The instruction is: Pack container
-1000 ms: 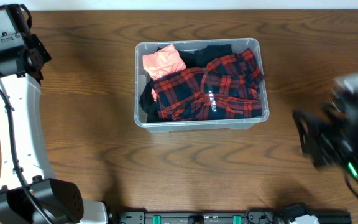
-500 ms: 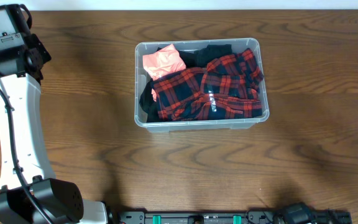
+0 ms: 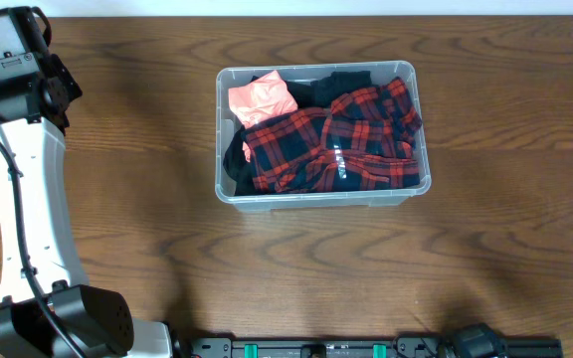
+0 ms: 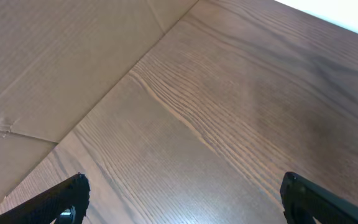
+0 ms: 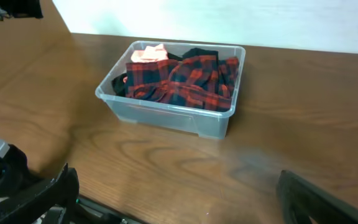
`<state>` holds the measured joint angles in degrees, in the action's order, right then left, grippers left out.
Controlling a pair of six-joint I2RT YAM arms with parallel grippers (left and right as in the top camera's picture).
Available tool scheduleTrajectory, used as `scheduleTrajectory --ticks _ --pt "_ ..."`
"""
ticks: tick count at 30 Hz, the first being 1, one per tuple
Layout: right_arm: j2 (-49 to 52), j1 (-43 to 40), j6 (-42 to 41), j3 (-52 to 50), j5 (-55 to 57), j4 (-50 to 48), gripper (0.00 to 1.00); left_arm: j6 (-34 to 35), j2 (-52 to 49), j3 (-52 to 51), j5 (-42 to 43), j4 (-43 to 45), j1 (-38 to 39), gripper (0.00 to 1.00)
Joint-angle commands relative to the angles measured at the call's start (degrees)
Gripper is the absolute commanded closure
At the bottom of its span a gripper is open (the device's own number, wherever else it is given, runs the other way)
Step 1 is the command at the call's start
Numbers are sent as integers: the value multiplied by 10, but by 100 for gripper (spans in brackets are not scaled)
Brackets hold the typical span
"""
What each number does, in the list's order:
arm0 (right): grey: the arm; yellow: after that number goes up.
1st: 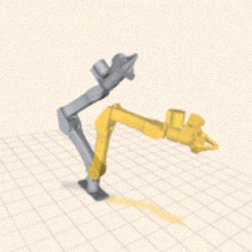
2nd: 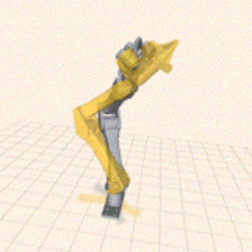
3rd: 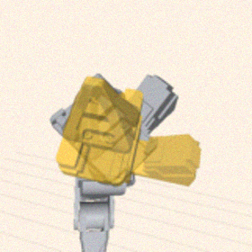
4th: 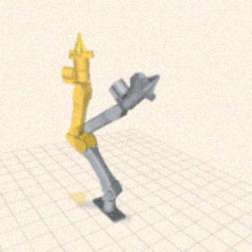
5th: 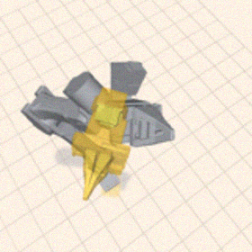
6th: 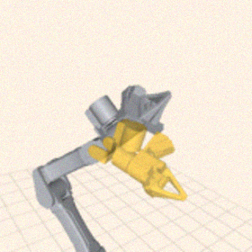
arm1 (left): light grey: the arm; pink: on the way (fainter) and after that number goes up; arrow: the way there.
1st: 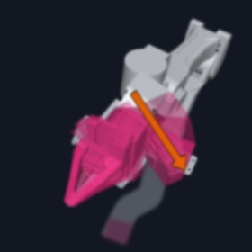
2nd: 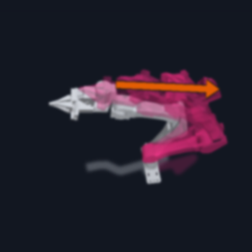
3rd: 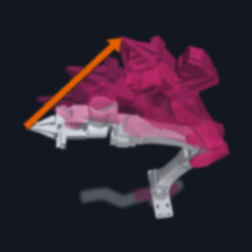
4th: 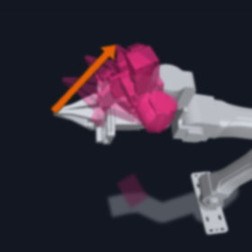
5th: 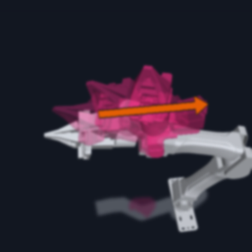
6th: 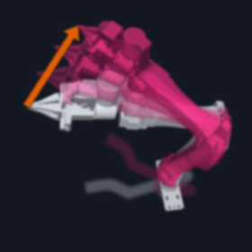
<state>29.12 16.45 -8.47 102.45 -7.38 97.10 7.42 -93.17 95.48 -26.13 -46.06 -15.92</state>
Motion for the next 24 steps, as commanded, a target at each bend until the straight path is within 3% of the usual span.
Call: scheduleTrajectory --ticks 1,13,24 --pt "-1 -5 38 -2 -5 2 1 -3 -1 0 -9 0 -1 2" --pt "-11 -5 60 -96 12 -53 1 -3 -1 0 -9 0 -1 2" --pt "-141 5 60 -388 14 -327 1 -3 -1 0 -9 0 -1 2"
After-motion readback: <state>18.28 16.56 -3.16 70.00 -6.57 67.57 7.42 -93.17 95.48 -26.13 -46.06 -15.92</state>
